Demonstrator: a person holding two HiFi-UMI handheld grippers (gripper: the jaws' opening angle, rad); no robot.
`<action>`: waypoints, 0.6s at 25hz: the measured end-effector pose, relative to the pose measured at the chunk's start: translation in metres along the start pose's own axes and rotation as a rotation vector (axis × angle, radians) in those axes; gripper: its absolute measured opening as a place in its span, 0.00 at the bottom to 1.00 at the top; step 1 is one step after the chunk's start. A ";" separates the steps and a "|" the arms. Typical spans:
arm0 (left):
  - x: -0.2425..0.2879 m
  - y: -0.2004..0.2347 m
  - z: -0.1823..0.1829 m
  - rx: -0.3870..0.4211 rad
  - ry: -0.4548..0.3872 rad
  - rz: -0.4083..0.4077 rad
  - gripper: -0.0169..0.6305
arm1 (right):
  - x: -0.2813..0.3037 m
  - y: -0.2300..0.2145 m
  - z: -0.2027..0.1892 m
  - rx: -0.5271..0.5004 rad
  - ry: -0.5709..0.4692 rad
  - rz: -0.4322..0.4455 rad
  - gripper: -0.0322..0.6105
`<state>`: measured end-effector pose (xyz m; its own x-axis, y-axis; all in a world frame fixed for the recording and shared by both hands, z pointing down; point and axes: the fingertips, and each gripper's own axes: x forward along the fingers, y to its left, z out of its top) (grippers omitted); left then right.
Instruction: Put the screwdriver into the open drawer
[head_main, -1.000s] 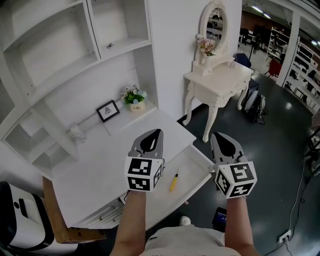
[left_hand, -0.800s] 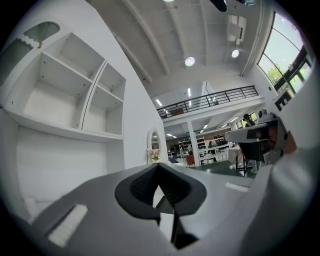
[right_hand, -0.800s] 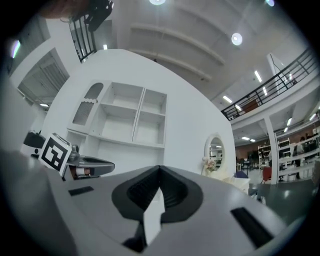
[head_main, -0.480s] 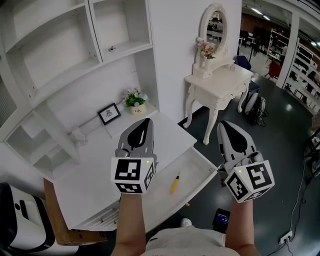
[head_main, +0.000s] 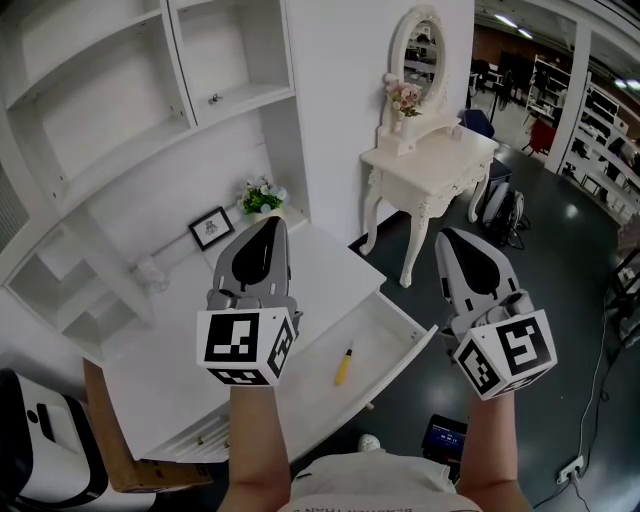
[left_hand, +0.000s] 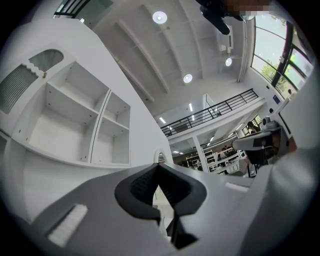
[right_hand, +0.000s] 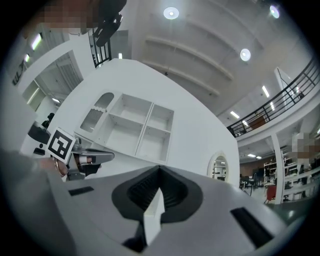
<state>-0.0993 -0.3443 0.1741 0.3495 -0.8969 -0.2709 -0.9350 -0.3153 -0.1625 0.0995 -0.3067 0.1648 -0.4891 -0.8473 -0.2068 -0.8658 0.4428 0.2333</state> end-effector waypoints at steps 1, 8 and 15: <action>0.000 -0.001 0.002 -0.002 -0.005 0.000 0.04 | 0.000 0.000 0.000 -0.003 0.003 0.008 0.06; -0.001 -0.006 0.008 0.005 -0.017 -0.007 0.04 | -0.002 -0.001 -0.008 -0.014 0.036 0.007 0.06; -0.001 -0.004 0.006 0.022 -0.012 -0.005 0.04 | 0.001 0.000 -0.013 0.012 0.043 -0.006 0.06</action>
<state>-0.0960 -0.3402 0.1694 0.3553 -0.8913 -0.2818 -0.9316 -0.3130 -0.1846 0.1002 -0.3118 0.1769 -0.4793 -0.8615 -0.1675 -0.8699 0.4411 0.2205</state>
